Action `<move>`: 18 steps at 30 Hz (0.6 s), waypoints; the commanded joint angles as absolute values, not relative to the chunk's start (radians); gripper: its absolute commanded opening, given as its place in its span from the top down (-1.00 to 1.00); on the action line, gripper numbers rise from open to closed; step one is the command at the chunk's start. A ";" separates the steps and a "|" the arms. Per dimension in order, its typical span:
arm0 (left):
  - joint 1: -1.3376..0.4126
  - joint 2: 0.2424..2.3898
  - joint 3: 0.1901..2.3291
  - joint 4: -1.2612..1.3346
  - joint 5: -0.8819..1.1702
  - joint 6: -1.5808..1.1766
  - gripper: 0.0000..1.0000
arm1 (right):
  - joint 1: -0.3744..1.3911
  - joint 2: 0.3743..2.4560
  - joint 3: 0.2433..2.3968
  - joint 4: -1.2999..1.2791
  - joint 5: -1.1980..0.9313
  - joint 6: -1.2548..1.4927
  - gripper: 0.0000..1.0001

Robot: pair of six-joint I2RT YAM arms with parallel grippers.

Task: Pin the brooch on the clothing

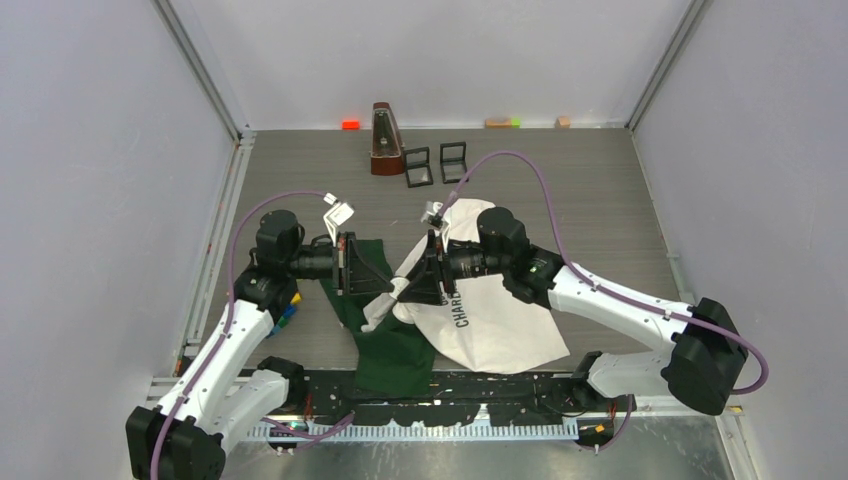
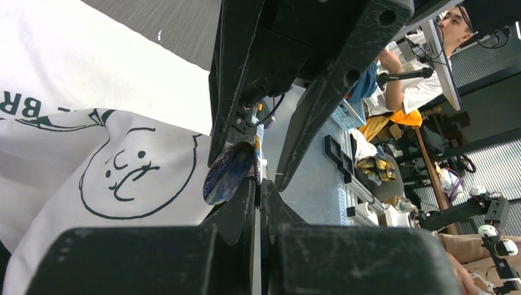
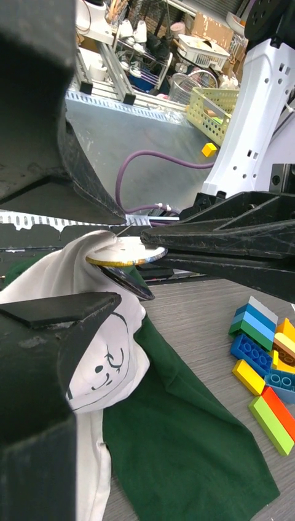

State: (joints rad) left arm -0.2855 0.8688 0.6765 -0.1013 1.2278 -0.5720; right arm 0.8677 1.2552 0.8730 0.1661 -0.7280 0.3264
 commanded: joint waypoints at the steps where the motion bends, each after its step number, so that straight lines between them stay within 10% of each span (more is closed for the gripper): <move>1: -0.281 0.864 0.709 -0.048 1.269 -0.590 1.00 | 0.873 1.256 0.897 0.227 -0.694 0.342 0.10; 18: -0.281 0.845 0.706 -0.048 1.269 -0.596 1.00 | 0.872 1.305 0.894 0.290 -0.615 0.491 0.72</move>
State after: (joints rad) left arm -0.2722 0.8688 0.6765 -0.1009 1.2232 -0.5713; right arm 0.8684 1.2892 0.8753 0.2047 -0.7036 0.4488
